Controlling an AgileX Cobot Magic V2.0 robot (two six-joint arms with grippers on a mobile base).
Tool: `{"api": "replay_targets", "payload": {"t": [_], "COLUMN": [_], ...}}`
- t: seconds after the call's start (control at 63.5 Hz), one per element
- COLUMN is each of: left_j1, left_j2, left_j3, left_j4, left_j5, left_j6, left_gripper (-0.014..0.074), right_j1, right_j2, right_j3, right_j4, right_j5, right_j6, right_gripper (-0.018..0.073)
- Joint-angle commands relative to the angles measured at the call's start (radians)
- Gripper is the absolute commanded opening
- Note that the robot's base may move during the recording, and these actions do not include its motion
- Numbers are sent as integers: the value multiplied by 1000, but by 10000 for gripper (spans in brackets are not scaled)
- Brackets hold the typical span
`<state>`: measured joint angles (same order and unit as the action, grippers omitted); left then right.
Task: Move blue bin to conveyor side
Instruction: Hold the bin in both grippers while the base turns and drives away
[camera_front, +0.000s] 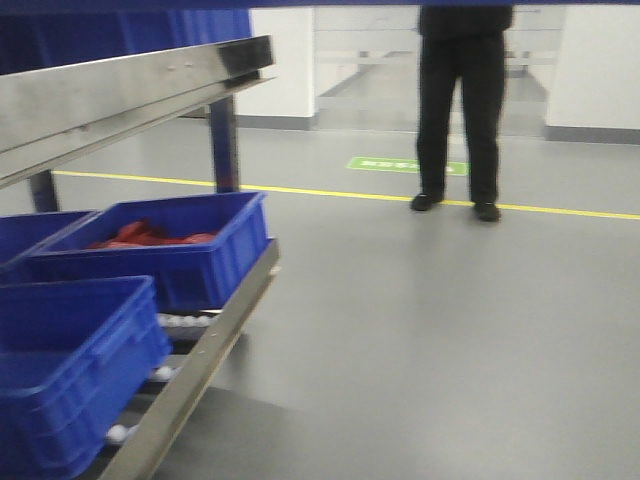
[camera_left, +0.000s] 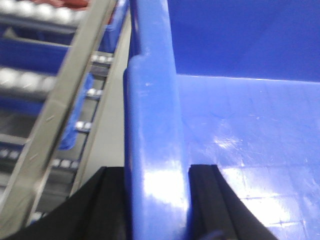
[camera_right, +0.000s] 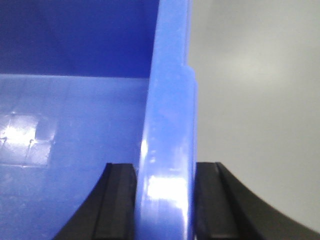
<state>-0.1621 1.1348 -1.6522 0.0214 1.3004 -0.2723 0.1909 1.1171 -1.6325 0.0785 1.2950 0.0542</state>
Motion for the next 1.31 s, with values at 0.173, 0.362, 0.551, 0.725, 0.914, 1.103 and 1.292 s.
{"api": "replay_targets", "payload": {"t": [0.173, 0.362, 0.551, 0.725, 0.914, 1.103, 1.292], "left_j1": [-8, -8, -8, -8, -8, -8, -8], "left_j2": [-20, -20, -20, -20, -20, -20, -20], "left_j3": [-13, -13, -13, -13, -13, -13, -13], "left_j4": [10, 10, 10, 10, 10, 10, 10], "left_j5": [-79, -79, -79, -79, -79, -79, -79], "left_j6": [6, 6, 6, 6, 6, 6, 6], "left_gripper": [-19, -19, -19, -19, -19, -19, -19], "right_j1": [2, 2, 2, 2, 2, 2, 2], "right_j2": [-23, -23, -23, -23, -23, -23, -23], "right_j3": [-12, -12, -12, -12, -12, -12, -12], "right_j4": [-19, -19, -19, -19, -19, -19, -19], "right_j5": [-92, -92, -92, -92, -92, -92, -92], "right_j6": [-19, -19, -19, -19, -19, -19, -19], "right_gripper": [-81, -81, -81, -81, -81, -81, -81]}}
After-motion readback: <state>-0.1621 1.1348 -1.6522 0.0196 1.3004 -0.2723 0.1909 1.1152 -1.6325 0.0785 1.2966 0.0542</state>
